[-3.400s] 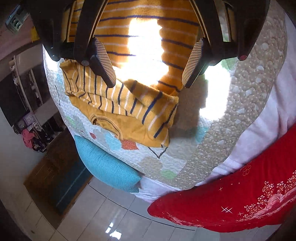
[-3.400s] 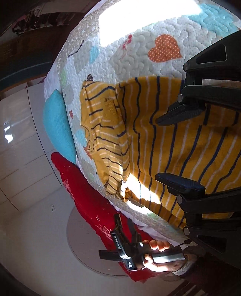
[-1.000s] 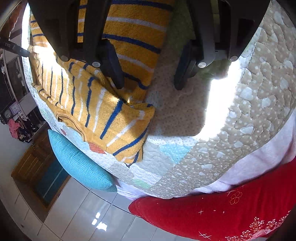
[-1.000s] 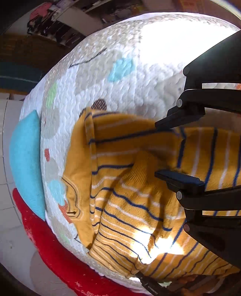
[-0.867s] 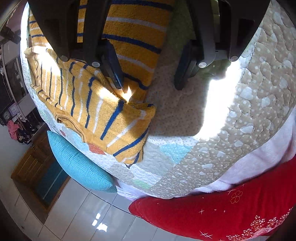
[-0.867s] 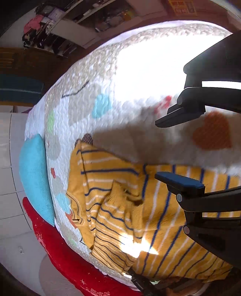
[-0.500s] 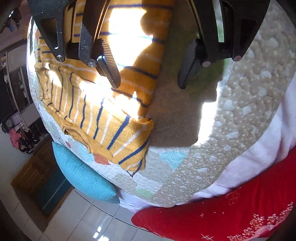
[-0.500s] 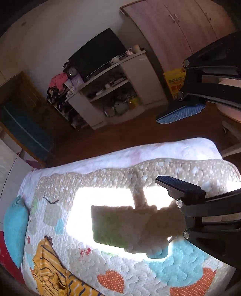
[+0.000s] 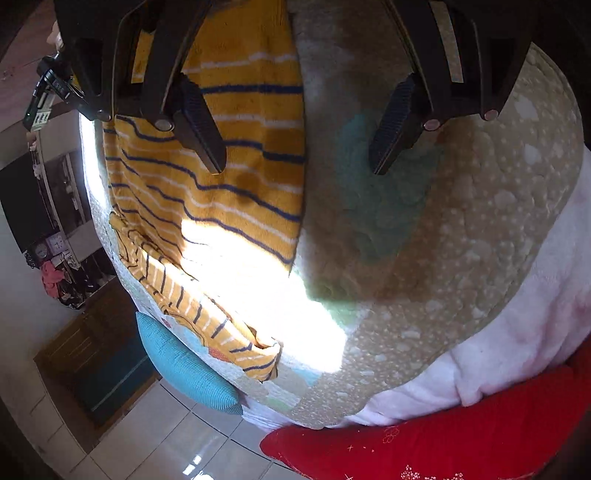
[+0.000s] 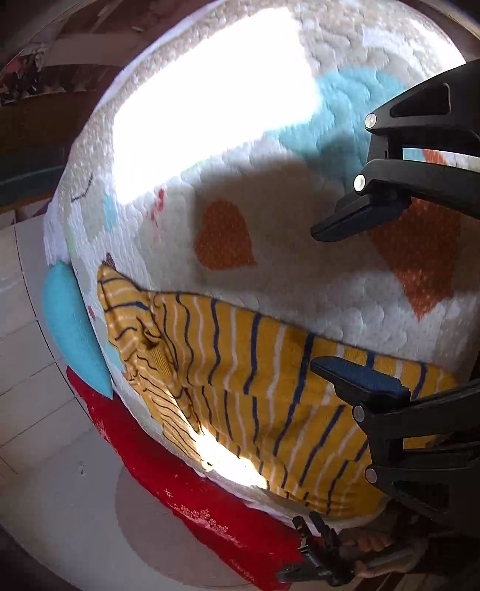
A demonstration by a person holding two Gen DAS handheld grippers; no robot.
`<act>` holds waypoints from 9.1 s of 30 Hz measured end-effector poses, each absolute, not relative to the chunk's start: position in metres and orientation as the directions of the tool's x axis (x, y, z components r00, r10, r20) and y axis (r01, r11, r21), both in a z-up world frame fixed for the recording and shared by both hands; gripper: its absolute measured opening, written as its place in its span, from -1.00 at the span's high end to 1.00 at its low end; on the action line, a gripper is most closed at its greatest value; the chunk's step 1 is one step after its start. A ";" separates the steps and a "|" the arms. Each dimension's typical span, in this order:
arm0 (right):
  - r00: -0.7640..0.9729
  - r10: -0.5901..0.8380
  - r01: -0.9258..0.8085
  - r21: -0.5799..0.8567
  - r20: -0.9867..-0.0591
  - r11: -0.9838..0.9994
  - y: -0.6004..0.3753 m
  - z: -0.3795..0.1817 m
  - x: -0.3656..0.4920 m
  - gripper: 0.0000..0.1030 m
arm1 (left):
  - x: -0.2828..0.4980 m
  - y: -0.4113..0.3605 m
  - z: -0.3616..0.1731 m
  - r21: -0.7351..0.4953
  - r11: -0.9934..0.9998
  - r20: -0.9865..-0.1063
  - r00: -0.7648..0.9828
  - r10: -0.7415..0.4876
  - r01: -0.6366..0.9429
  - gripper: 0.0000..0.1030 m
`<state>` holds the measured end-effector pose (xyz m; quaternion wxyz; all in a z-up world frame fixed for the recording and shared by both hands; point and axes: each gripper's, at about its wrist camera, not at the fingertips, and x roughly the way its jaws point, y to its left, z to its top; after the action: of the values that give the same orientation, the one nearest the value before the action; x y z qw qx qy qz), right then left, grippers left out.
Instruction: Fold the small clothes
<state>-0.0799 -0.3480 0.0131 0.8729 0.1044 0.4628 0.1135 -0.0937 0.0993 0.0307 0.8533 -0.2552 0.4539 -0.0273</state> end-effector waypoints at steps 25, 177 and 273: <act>0.408 0.755 -0.218 0.748 -0.514 0.627 -0.285 -0.033 -0.106 -0.37 | -0.110 0.061 -0.002 -0.743 0.665 -0.572 0.586 -0.574 -0.075 0.11; 0.535 0.599 -0.189 0.606 -0.596 0.773 -0.272 0.074 0.138 0.73 | 0.165 0.013 0.091 -0.363 0.922 -0.790 0.568 -0.231 -0.131 0.81; 0.511 0.090 -0.566 -0.256 -0.855 0.783 0.094 -0.009 0.113 -0.50 | -0.113 0.166 0.043 -0.462 0.789 -0.728 0.682 -0.076 -0.406 -0.65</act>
<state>0.1128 0.0945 -0.0091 0.8284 -0.2627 0.4533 0.1980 -0.1126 0.1659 0.0429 0.8626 -0.3108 0.3875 0.0955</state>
